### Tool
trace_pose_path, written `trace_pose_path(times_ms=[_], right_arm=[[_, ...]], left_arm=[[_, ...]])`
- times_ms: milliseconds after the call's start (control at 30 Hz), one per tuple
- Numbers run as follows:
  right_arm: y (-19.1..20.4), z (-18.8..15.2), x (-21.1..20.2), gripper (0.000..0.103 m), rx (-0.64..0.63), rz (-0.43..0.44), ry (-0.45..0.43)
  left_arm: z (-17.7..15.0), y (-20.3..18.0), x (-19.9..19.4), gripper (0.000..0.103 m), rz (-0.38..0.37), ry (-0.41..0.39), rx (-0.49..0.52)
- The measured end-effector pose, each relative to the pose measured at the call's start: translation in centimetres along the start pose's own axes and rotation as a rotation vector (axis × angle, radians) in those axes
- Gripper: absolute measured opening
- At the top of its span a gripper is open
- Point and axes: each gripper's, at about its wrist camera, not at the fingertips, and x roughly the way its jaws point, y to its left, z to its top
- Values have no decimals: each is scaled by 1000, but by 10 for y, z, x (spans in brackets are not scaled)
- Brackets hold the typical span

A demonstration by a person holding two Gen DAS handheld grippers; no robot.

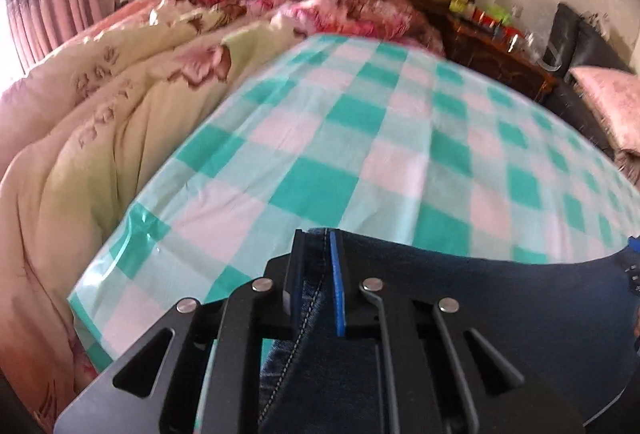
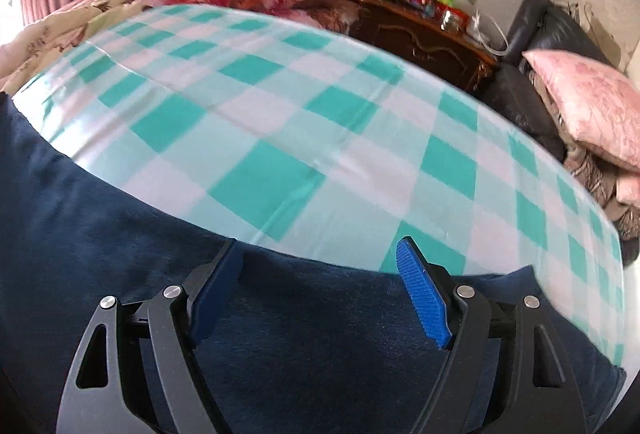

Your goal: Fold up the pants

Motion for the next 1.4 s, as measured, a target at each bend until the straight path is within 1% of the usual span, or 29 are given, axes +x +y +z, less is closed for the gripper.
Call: trace_pose_path(times_ms=[33, 67, 133, 200, 233, 267, 300, 333, 367, 400, 467, 500, 567, 600, 633, 667, 733, 767, 833, 867, 900, 967, 1033, 1067, 1133, 1167, 1200, 1300, 1400], right_arm=[[1, 0, -1, 75, -2, -7, -5], [2, 0, -3, 75, -13, -29, -21], [5, 1, -13, 75, -20, -39, -64], [8, 2, -26, 75, -7, 16, -95], [12, 2, -35, 75, -5, 53, -118], [17, 2, -42, 75, -12, 77, -137], [22, 1, -46, 75, -25, 99, -145], [31, 1, -45, 75, -45, 130, -132], [39, 1, -41, 75, -65, 133, -111], [43, 1, -37, 75, -78, 117, -101], [50, 0, -19, 75, -109, 53, -51], [47, -1, -13, 76, -94, 46, -37], [38, 0, -12, 77, -49, 45, -37], [36, 0, -12, 77, -37, 16, -39], [33, 2, -13, 78, -27, -40, -43], [31, 3, -15, 78, -13, -45, -46], [26, 4, -32, 79, 42, 54, -67], [26, 3, -39, 80, 50, 73, -75], [33, 1, -60, 88, 62, 136, -99], [36, 0, -66, 88, 66, 164, -98], [40, -3, -71, 88, 69, 186, -92], [49, -11, -79, 88, 80, 188, -71], [57, -20, -80, 89, 103, 176, -33], [62, -25, -80, 90, 105, 170, -15], [73, -35, -79, 92, 90, 170, 7], [78, -40, -78, 92, 76, 173, 19], [80, -42, -76, 92, 65, 168, 28], [87, -52, -70, 92, 17, 109, 32], [85, -58, -67, 92, 11, 187, 39]], left_arm=[[-2, 2, 7, 12, 9, 14, -8], [-3, 5, 11, 16, 35, 13, -23], [-4, 17, 9, 17, 70, -19, -78], [-7, 27, -3, 17, 83, -48, -115], [-9, 28, -14, 17, 79, -78, -116], [-13, 27, -29, 21, 89, -120, -104], [-20, 24, -46, 34, 103, -166, -88], [-25, 22, -56, 44, 101, -200, -81], [-33, 20, -68, 58, 89, -239, -75], [-41, 16, -77, 60, 75, -261, -62], [-59, 6, -84, 60, 55, -243, -8], [-69, 0, -85, 60, 63, -230, 20], [-84, -10, -81, 60, 107, -197, 66], [-89, -13, -78, 60, 124, -167, 70], [-94, -15, -76, 60, 116, -148, 63], [-99, -19, -75, 60, 79, -143, 63], [-105, -33, -71, 55, 51, -131, 121], [-109, -41, -67, 50, 50, -118, 161], [-111, -48, -55, 49, 62, -74, 222], [-110, -42, -47, 47, 84, -51, 213], [-108, -32, -44, 34, 77, -52, 179], [-99, -6, -46, 21, 57, -61, 63], [-94, -4, -54, 31, 122, -92, 52], [-92, -8, -59, 40, 128, -108, 58], [-91, -22, -66, 61, 73, -115, 79], [-92, -36, -69, 78, 45, -123, 106], [-92, -44, -72, 86, 27, -134, 114], [-97, -81, -80, 93, -75, -145, 96], [-107, -126, -86, 93, -168, -155, 159]])
